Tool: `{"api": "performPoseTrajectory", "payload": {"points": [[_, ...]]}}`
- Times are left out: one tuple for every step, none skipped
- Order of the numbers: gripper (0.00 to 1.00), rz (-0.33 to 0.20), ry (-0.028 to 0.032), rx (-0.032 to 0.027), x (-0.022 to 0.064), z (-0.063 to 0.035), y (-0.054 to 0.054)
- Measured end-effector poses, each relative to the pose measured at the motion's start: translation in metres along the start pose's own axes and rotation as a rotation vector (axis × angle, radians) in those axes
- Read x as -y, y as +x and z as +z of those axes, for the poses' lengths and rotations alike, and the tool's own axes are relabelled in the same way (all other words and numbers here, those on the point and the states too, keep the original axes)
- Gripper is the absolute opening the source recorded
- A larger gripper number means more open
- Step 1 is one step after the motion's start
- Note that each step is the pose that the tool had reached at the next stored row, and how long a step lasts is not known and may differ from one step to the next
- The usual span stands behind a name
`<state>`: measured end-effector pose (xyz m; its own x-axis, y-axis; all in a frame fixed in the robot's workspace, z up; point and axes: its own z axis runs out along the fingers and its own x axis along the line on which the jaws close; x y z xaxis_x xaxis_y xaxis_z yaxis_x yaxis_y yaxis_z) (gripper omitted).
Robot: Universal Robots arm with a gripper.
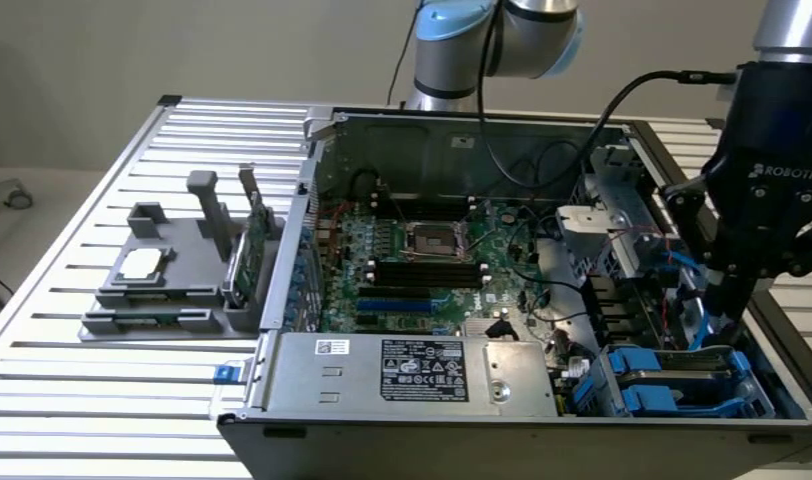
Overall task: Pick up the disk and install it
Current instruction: 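Insert the first disk wire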
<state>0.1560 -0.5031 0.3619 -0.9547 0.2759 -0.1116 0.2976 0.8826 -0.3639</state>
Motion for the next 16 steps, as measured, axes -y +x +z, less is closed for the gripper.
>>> {"api": "performPoseTrajectory", "payload": {"points": [[0.17,0.0,0.0003,-0.0011,0.0002,-0.0002,0.0004],[0.17,-0.001,0.0008,-0.0022,0.0005,-0.0002,0.0009],[0.17,0.0,0.0012,-0.0035,0.0006,-0.0002,0.0012],[0.17,0.0,0.0019,-0.005,0.0007,-0.0003,0.0014],[0.17,0.0,0.0024,-0.0066,0.0008,-0.0004,0.0016],[0.17,0.001,0.003,-0.0086,0.0008,-0.0003,0.0018],[0.17,0.001,0.0036,-0.0106,0.0009,-0.0003,0.0021],[0.17,0.001,0.0042,-0.0125,0.001,-0.0003,0.0023],[0.17,0.002,0.0045,-0.0135,0.0011,-0.0004,0.0026],[0.17,0.002,0.0049,-0.0138,0.0013,-0.0007,0.0029],[0.17,0.003,0.006,-0.0137,0.0017,-0.0014,0.0032],[0.17,0.003,0.0074,-0.0133,0.0022,-0.0023,0.0034],[0.17,0.003,0.0091,-0.0128,0.0026,-0.0032,0.0037],[0.17,0.003,0.0111,-0.0121,0.003,-0.0041,0.0041],[0.17,0.003,0.0138,-0.0113,0.0035,-0.0051,0.0045],[0.17,0.003,0.0165,-0.0106,0.0039,-0.0056,0.005]]}}
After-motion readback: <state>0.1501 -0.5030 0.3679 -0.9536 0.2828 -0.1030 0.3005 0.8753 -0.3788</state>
